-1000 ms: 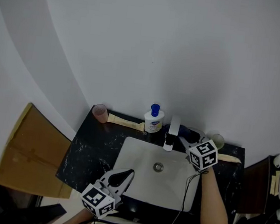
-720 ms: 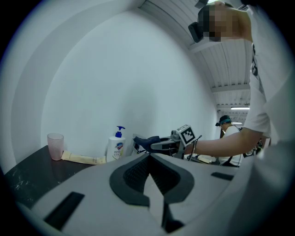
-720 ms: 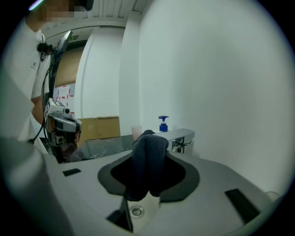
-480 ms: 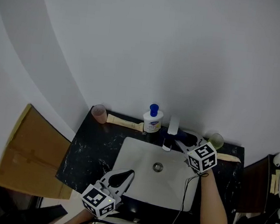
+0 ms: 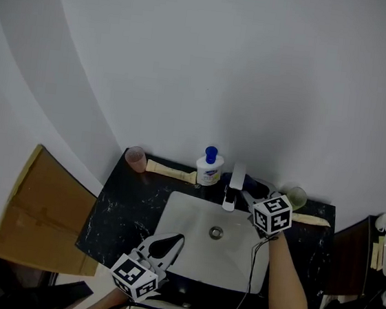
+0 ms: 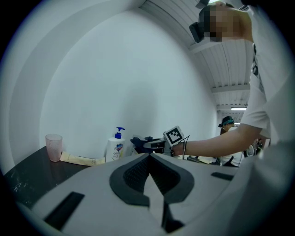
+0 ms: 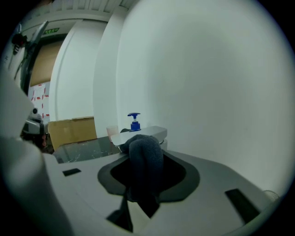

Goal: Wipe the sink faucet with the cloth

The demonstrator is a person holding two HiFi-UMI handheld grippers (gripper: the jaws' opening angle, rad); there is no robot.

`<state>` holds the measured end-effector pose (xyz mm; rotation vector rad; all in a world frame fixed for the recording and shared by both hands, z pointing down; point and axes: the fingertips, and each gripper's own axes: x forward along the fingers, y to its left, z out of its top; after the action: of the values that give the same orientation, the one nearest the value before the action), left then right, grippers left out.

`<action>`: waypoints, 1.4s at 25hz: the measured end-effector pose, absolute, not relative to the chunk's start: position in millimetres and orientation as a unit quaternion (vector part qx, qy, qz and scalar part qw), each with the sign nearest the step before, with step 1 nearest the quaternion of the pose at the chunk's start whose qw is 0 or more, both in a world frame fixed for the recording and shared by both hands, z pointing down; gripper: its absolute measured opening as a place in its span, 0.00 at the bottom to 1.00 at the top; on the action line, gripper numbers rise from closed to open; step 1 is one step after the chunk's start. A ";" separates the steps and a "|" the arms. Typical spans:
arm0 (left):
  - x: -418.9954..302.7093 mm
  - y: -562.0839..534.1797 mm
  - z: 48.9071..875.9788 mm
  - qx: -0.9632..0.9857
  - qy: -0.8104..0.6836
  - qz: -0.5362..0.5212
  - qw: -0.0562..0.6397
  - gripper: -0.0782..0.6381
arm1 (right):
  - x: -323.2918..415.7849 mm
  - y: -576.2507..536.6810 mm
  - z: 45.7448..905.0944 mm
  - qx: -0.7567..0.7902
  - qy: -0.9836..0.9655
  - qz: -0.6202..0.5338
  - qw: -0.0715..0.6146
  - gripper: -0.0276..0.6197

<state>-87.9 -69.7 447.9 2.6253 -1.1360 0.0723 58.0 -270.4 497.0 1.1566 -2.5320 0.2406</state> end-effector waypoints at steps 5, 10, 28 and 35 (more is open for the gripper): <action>-75.9 -71.4 444.0 0.915 -0.380 0.022 0.134 0.11 | 76.8 -272.0 503.8 0.443 -0.870 0.073 0.203 0.25; -76.5 -70.9 445.3 0.916 -0.376 0.024 0.135 0.11 | 112.5 -271.1 503.5 0.465 -0.861 0.104 0.177 0.25; -83.9 -68.5 447.3 0.914 -0.380 0.026 0.136 0.11 | 102.3 -273.4 500.5 0.460 -0.861 0.069 0.205 0.25; -86.1 -68.3 446.0 0.915 -0.381 0.026 0.135 0.11 | 64.0 -261.5 494.9 0.409 -0.886 0.055 0.210 0.25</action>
<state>-86.1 -68.3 446.0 2.6494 -1.1024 0.0739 64.0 -261.5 494.9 1.1378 -2.4639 0.1519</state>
